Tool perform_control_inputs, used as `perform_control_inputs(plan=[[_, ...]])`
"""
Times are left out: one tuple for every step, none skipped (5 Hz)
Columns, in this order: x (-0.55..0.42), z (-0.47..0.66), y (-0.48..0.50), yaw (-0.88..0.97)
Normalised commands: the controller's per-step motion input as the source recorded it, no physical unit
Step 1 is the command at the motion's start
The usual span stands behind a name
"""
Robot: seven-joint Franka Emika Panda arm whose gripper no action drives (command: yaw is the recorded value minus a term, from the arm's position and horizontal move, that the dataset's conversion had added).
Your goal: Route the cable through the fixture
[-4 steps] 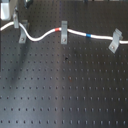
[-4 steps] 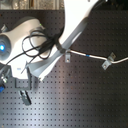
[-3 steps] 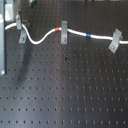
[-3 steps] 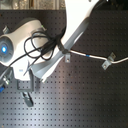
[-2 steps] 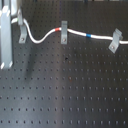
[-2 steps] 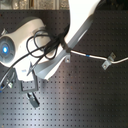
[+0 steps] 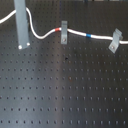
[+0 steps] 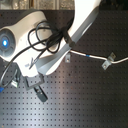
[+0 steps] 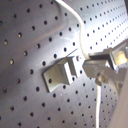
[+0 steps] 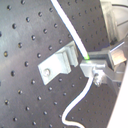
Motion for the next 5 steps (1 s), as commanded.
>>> perform_control_inputs(plan=[[-0.159, 0.27, -0.045, -0.86], [-0.138, 0.32, -0.067, -0.87], [-0.239, 0.11, 0.056, -0.83], [-0.289, 0.09, 0.091, -0.8], [-0.289, 0.12, 0.001, -0.75]])
